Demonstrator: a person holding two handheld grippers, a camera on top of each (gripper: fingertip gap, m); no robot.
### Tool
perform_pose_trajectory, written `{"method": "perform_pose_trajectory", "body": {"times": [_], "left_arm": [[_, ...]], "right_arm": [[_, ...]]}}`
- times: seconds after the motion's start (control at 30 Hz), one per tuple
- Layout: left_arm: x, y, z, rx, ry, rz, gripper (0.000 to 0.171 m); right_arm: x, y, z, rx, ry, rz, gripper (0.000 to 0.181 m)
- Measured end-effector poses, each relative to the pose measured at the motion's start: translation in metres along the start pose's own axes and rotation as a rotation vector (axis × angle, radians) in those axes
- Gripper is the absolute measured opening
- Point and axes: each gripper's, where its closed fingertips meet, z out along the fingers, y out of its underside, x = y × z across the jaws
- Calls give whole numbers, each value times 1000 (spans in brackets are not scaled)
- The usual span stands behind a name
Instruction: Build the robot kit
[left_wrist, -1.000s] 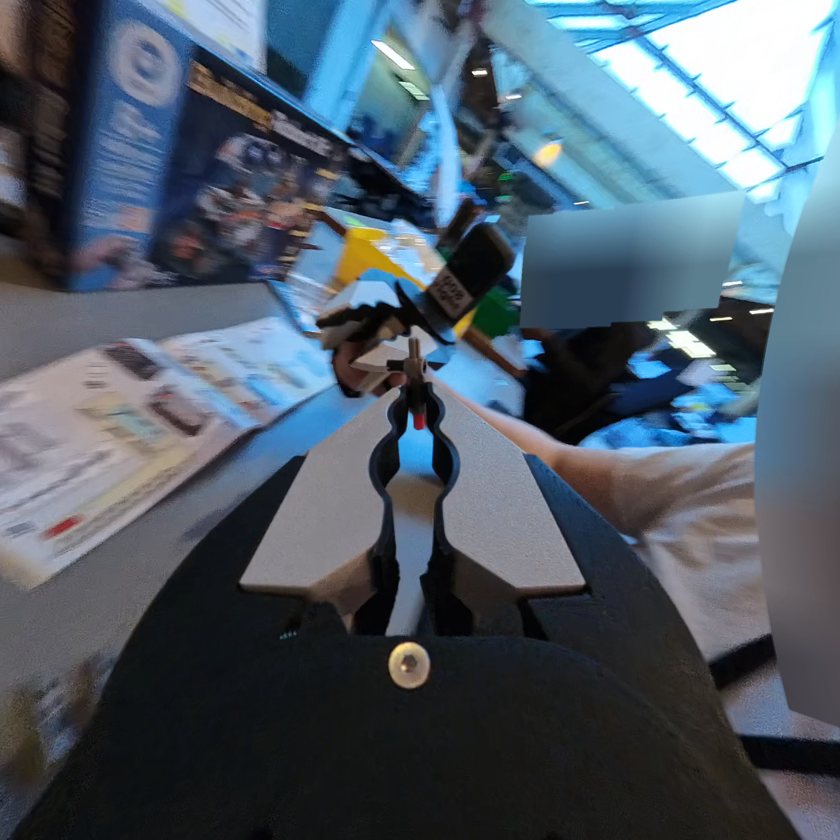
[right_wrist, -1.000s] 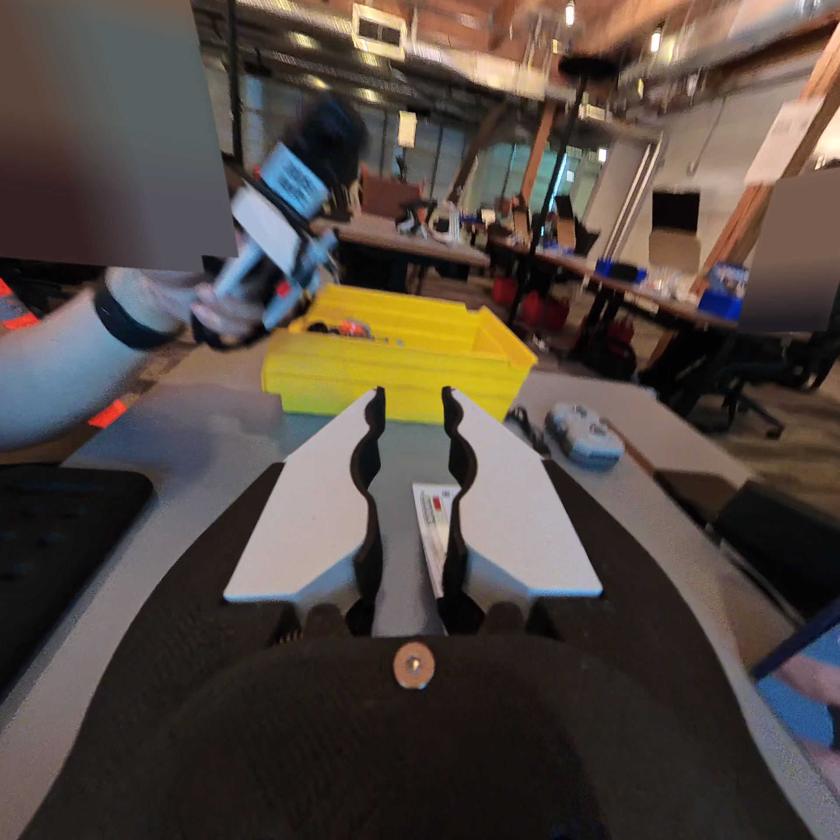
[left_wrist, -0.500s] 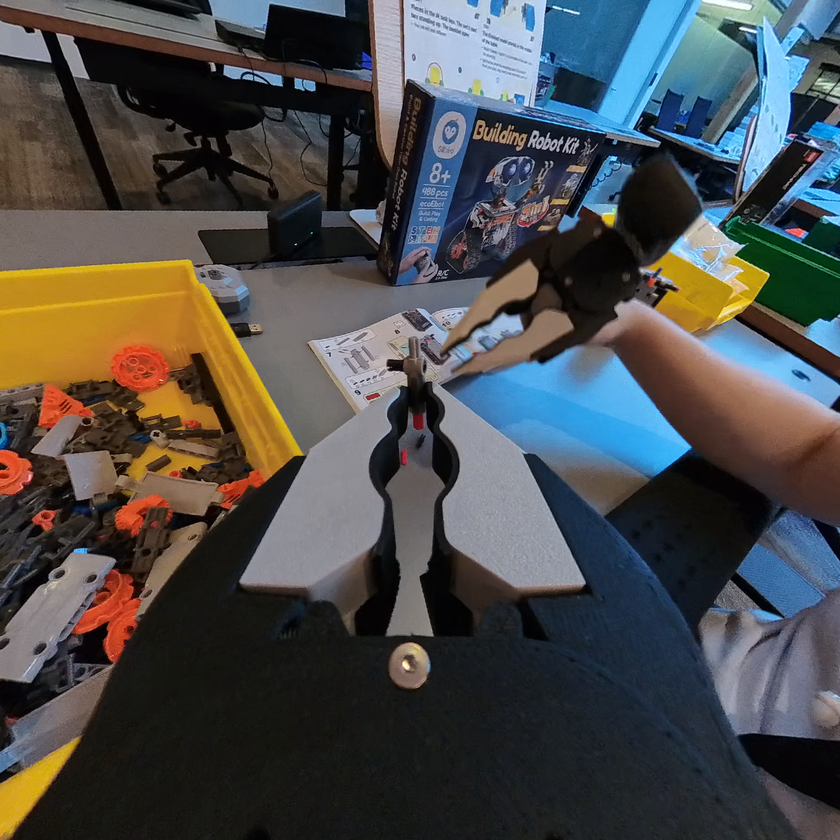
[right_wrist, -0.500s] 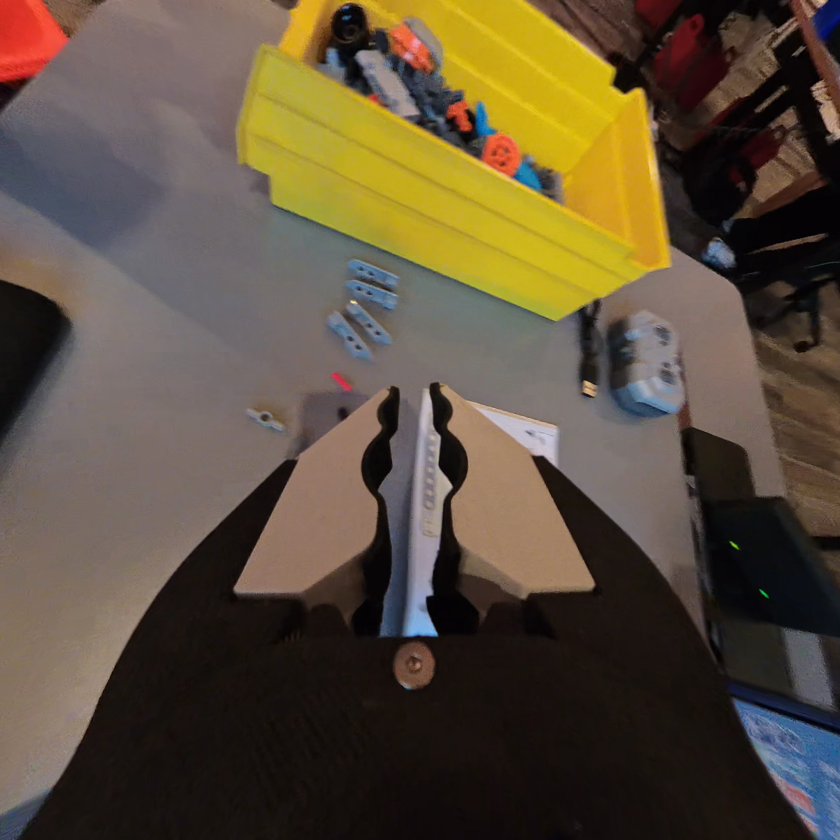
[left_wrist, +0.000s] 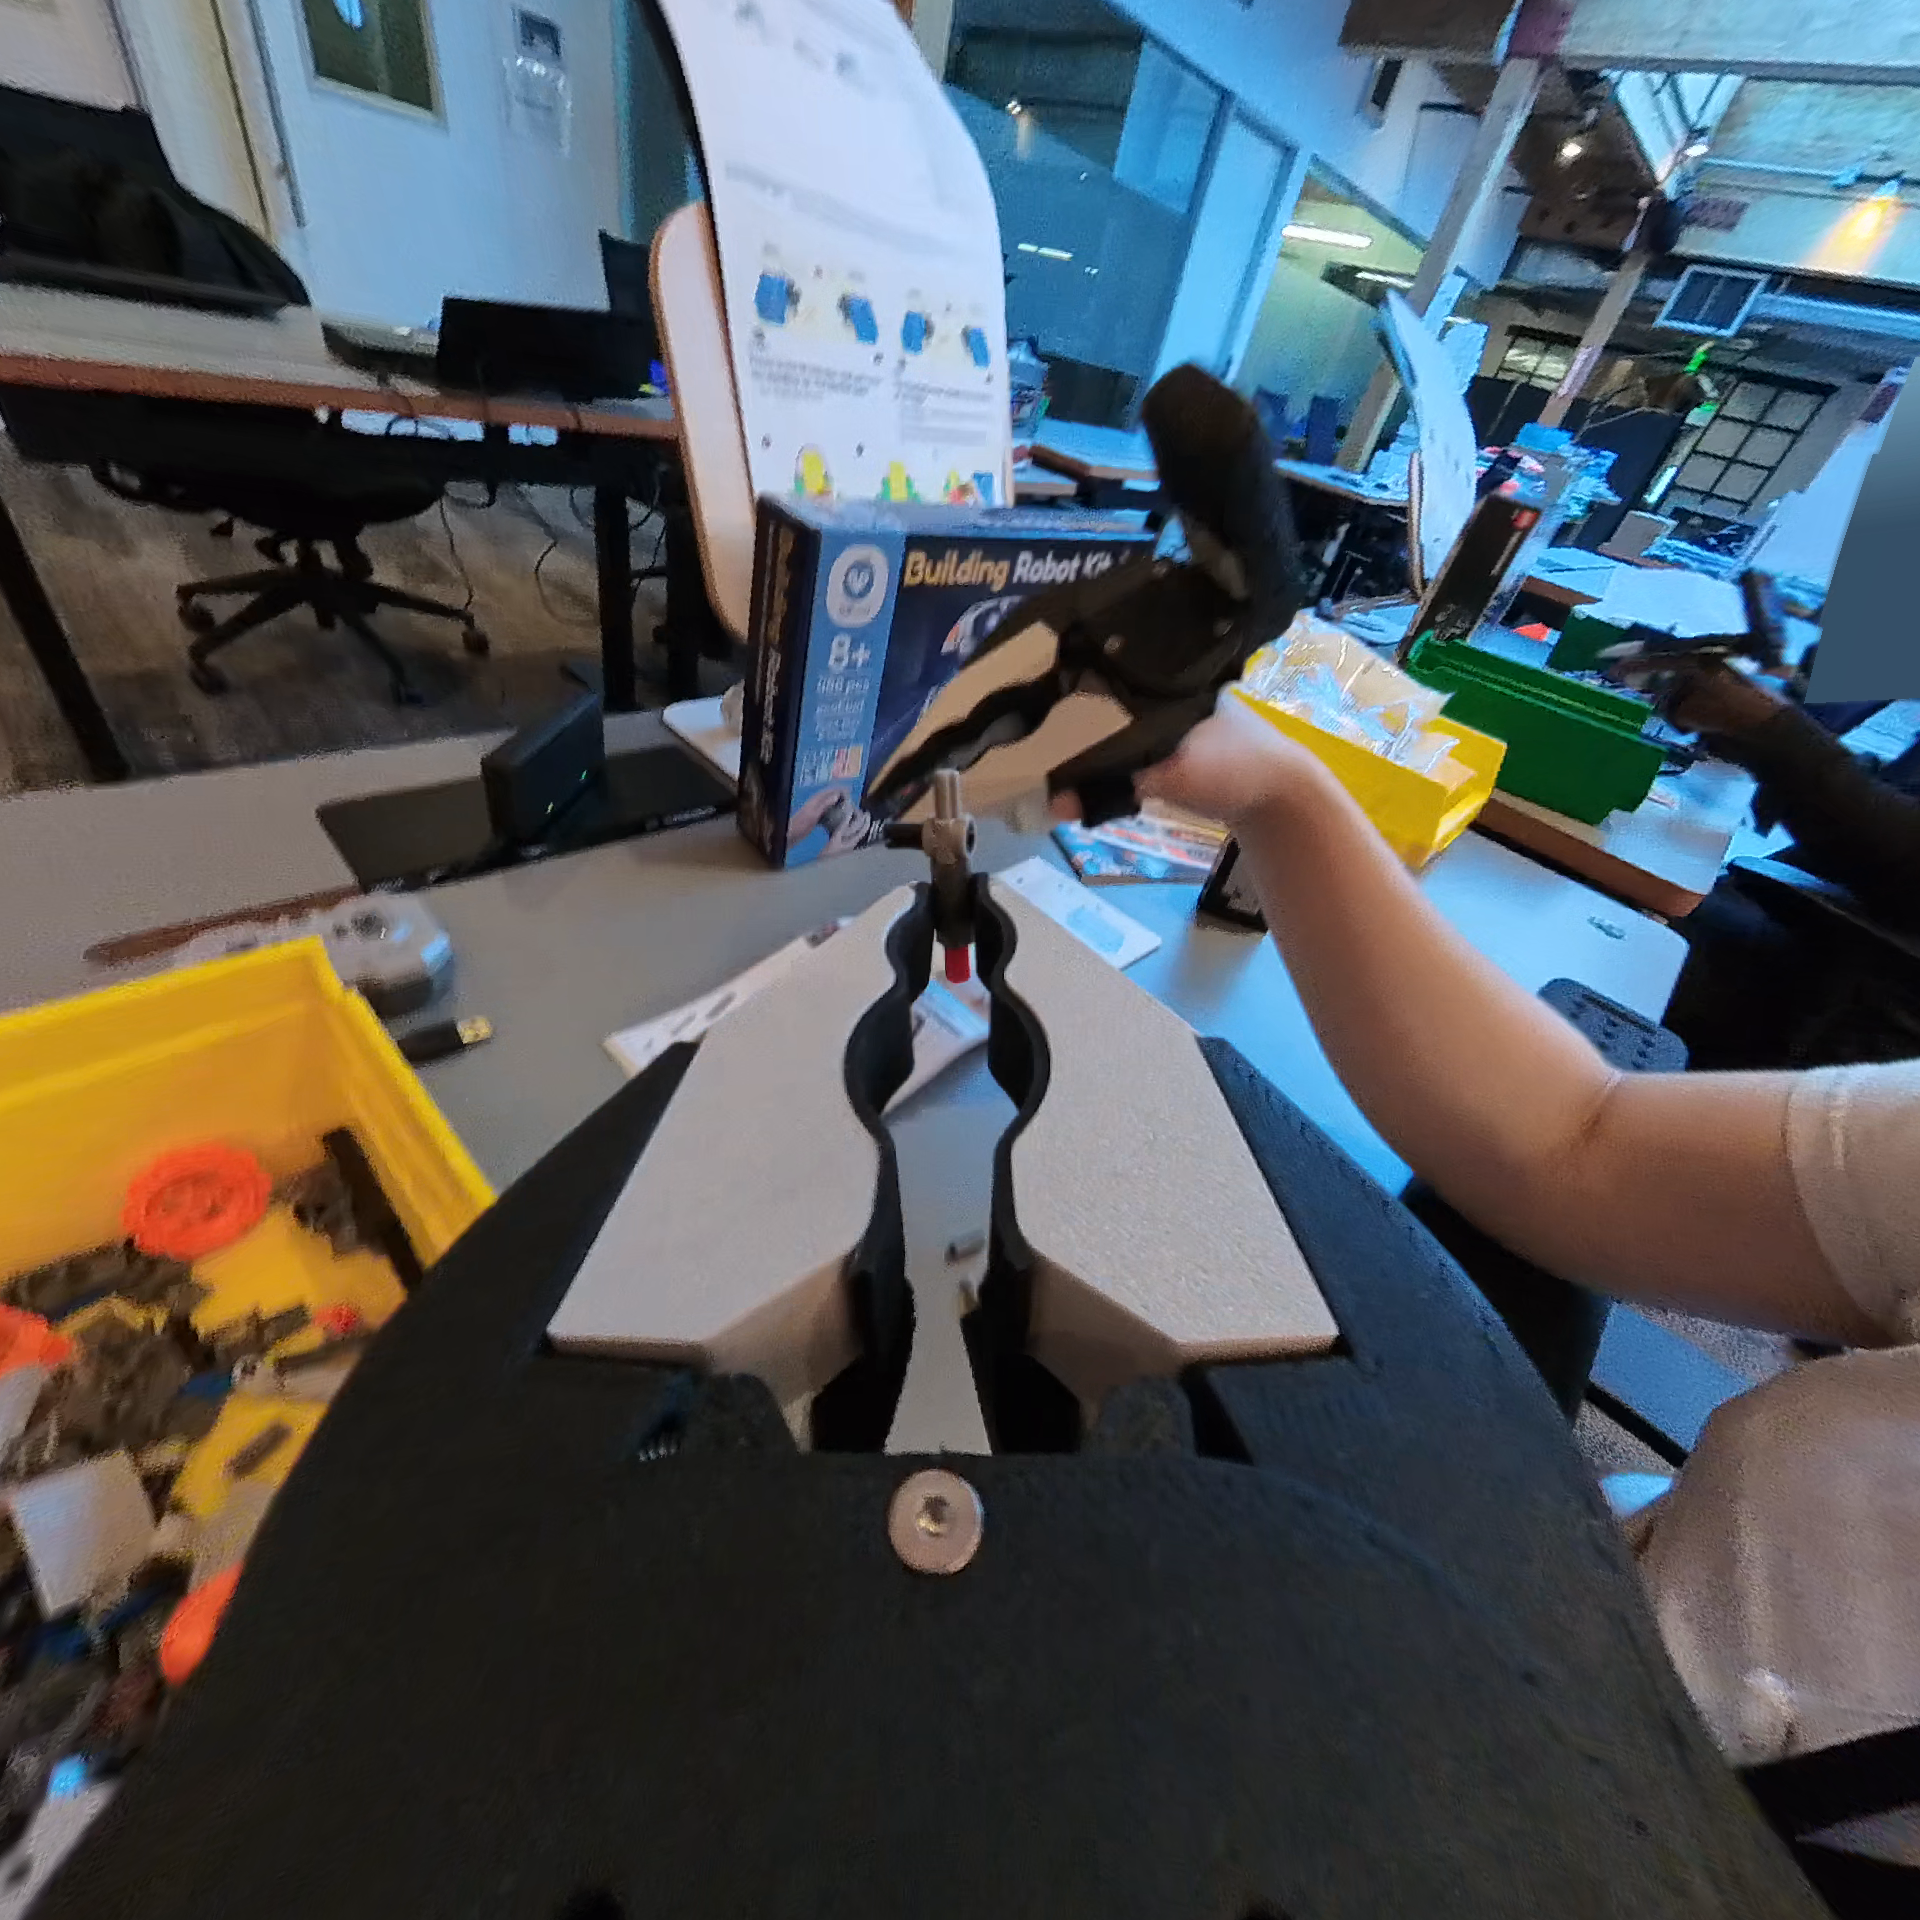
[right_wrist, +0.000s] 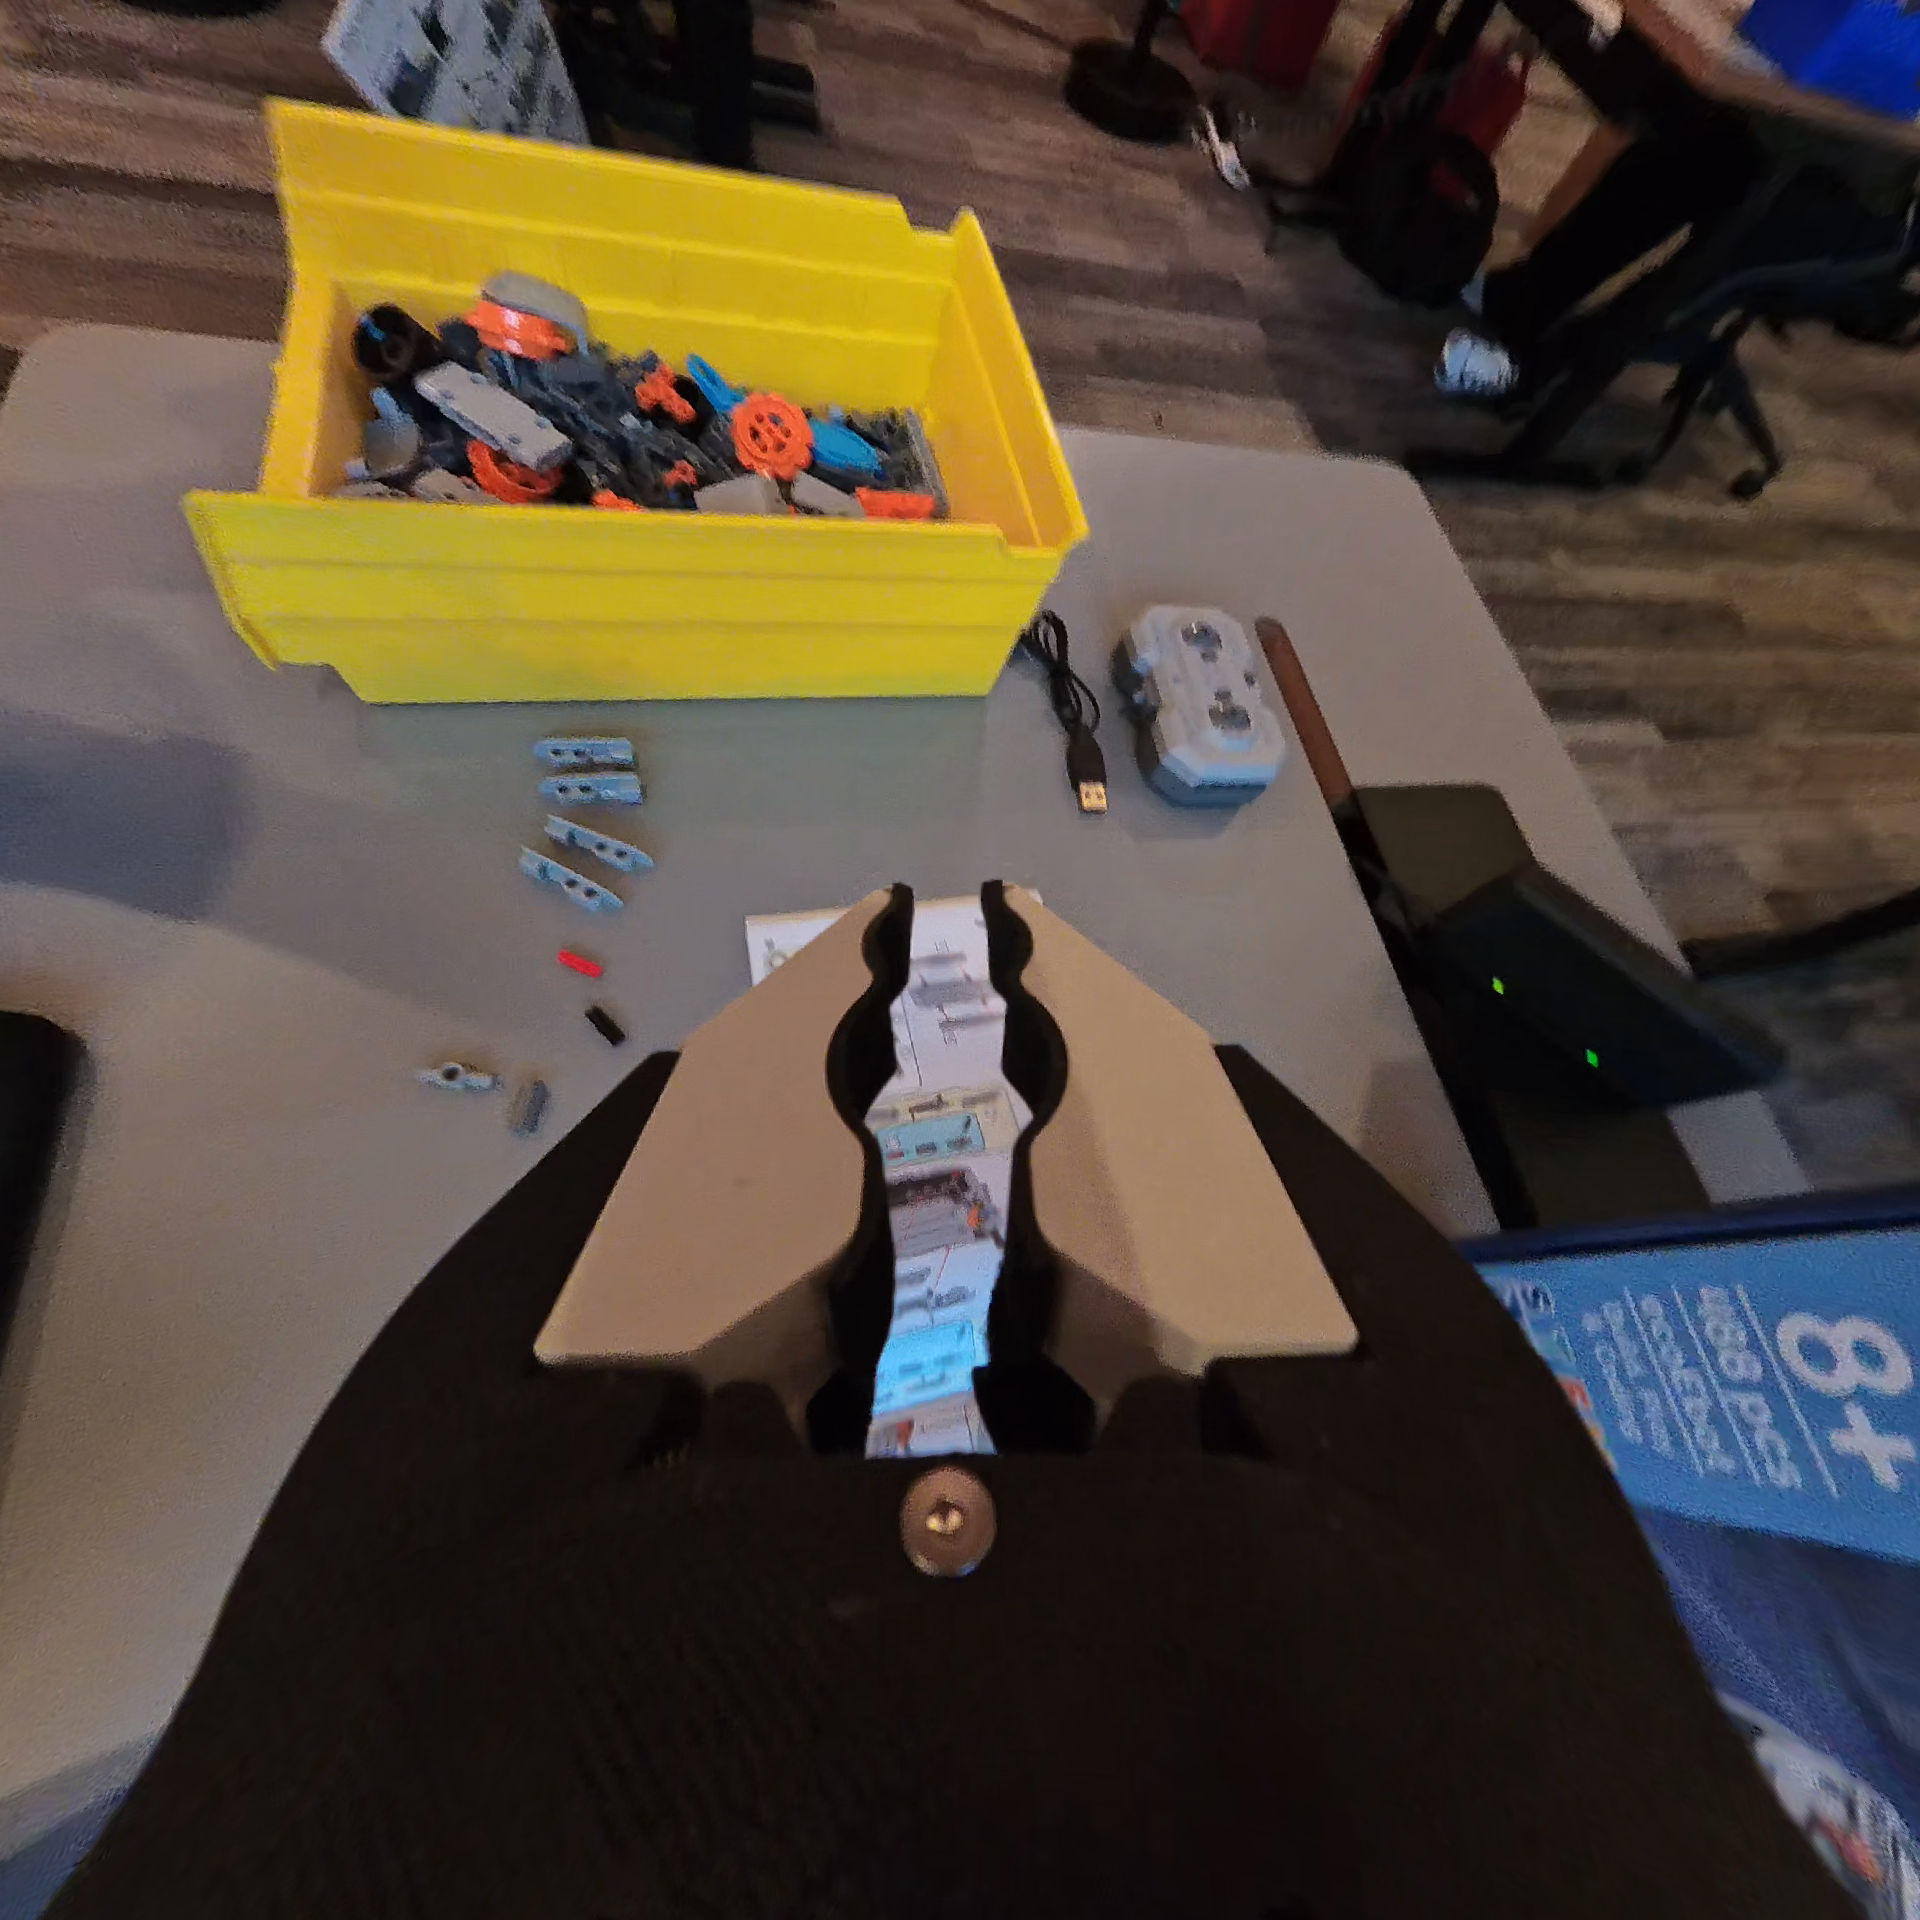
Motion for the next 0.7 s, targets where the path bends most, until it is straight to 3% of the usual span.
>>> {"method": "perform_pose_trajectory", "body": {"times": [0.2,0.33,0.4,0.7], "left_arm": [[7,-46,52,-2,126,-8,4],[-3,-52,71,-27,107,13,4],[-15,-53,69,-43,64,22,4],[-40,-96,38,102,62,4,4]], "right_arm": [[23,28,-3,-74,94,34,13],[31,39,-3,-94,83,129,13],[34,45,-1,-113,91,158,13],[27,59,29,-127,16,199,13]]}}
